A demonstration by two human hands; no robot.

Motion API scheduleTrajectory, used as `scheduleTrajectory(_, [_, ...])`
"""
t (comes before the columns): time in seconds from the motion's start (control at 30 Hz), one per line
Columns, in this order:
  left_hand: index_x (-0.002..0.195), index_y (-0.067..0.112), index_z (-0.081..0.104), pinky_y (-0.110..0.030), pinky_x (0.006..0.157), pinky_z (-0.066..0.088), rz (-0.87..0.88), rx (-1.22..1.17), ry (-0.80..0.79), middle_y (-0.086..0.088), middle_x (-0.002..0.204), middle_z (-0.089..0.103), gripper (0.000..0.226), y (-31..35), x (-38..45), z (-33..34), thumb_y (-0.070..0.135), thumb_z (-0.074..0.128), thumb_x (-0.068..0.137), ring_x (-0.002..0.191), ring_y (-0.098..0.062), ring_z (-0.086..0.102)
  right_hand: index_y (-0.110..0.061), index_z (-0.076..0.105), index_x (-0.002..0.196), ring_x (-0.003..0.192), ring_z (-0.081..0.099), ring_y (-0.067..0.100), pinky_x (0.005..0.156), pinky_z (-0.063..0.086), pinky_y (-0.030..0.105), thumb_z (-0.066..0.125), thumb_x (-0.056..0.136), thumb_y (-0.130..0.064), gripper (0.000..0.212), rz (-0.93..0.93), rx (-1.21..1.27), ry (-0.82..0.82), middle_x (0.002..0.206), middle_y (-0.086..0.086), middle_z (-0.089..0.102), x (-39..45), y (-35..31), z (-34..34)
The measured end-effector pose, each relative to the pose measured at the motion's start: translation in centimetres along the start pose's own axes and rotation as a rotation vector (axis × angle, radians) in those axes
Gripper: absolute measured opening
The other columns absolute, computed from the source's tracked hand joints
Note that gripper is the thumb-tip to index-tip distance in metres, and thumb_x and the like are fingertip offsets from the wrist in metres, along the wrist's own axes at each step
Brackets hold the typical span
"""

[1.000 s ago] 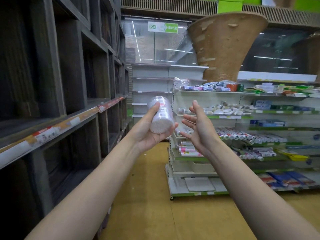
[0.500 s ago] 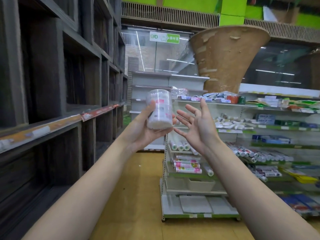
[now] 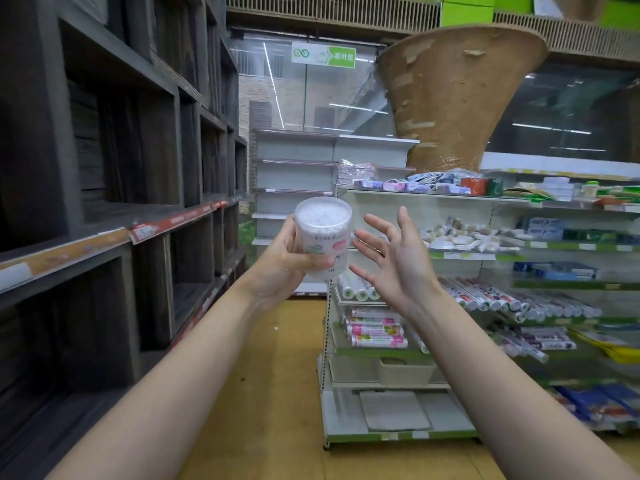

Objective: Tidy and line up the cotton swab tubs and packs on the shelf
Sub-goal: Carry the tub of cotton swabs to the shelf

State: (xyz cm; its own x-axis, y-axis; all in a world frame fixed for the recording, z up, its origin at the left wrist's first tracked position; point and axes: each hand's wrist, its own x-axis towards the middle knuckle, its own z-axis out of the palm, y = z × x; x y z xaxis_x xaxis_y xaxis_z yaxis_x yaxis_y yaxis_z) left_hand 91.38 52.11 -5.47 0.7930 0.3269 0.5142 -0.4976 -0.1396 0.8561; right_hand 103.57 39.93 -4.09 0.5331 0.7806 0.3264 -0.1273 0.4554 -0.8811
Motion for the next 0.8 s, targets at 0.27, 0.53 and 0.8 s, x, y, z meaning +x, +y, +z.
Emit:
scheduleTrajectory(0.27, [0.128, 0.003, 0.034, -0.023, 0.071, 0.053, -0.038, 0.074, 0.204, -0.019, 0.12, 0.057, 0.078, -2.4, 7.7, -4.9, 0.001, 0.08, 0.065, 0.101, -0.021, 0.063, -0.019, 0.055, 0.119, 0.115, 0.054, 0.019, 0.1, 0.043, 0.041, 0.043, 0.095, -0.043, 0.036, -0.078, -0.163, -0.032, 0.12, 0.008, 0.058, 8.1, 2.1, 1.1])
scheduleTrajectory(0.53, [0.129, 0.035, 0.015, -0.034, 0.099, 0.047, -0.088, 0.309, 0.038, -0.007, 0.129, 0.05, 0.093, -5.9, 12.5, -8.5, 0.017, 0.081, 0.066, 0.118, -0.017, 0.054, -0.031, 0.039, 0.124, 0.085, 0.06, -0.003, 0.069, 0.047, 0.016, 0.055, 0.091, -0.037, 0.037, -0.2, -0.466, -0.041, 0.106, -0.008, 0.059, 14.7, 5.6, 1.8])
scheduleTrajectory(0.8, [0.118, 0.012, 0.053, -0.038, 0.089, 0.045, -0.122, 0.043, 0.098, -0.01, 0.102, 0.062, 0.041, -7.9, 15.8, -10.7, 0.03, 0.051, 0.081, 0.096, -0.021, 0.058, -0.009, 0.052, 0.123, 0.089, 0.066, 0.014, 0.079, 0.056, 0.034, 0.06, 0.089, -0.021, 0.037, -0.131, -0.24, 0.04, 0.103, 0.007, 0.067, 19.1, 8.0, -1.2])
